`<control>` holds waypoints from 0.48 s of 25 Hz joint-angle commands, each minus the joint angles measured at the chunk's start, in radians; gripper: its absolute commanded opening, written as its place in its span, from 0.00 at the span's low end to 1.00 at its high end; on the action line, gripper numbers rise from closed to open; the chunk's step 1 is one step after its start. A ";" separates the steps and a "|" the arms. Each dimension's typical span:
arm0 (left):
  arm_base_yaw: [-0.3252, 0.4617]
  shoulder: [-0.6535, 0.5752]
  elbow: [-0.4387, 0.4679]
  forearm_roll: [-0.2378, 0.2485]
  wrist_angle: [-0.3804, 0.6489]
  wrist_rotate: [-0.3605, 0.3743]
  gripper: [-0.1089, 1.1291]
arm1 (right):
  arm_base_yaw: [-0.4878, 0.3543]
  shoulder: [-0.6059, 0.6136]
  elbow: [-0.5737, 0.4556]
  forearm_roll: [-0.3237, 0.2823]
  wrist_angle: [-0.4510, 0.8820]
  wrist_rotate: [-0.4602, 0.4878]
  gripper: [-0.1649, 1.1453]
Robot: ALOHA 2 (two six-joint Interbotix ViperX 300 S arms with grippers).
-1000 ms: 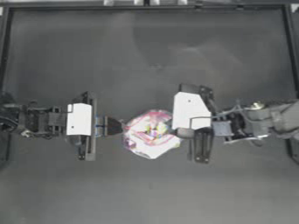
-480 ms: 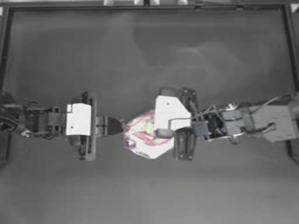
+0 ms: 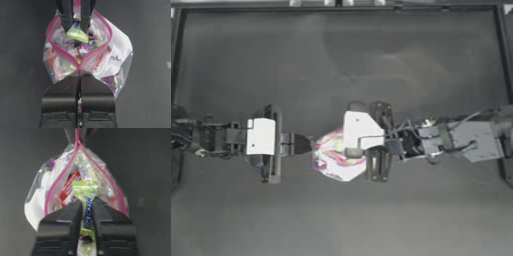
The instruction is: Put candy in bag
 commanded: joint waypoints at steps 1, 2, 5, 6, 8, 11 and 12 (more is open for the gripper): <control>-0.002 -0.023 -0.009 0.002 -0.008 0.002 0.13 | -0.005 -0.017 -0.034 0.015 -0.014 0.003 0.83; 0.000 -0.023 -0.011 0.002 -0.008 0.002 0.13 | -0.005 -0.017 -0.037 0.020 -0.012 0.003 0.88; -0.002 -0.023 -0.011 0.002 -0.008 0.002 0.13 | -0.005 -0.017 -0.041 0.020 -0.011 0.002 0.91; -0.002 -0.023 -0.009 0.002 -0.008 0.002 0.13 | -0.003 -0.020 -0.043 0.020 -0.009 0.003 0.90; 0.000 -0.023 -0.009 0.002 -0.008 0.002 0.13 | -0.003 -0.029 -0.043 0.020 -0.009 0.002 0.88; -0.002 -0.023 -0.009 0.002 -0.008 0.002 0.13 | -0.003 -0.063 -0.040 0.018 -0.008 0.002 0.88; 0.000 -0.023 -0.009 0.002 -0.008 0.002 0.13 | -0.003 -0.077 -0.038 0.018 -0.008 0.002 0.88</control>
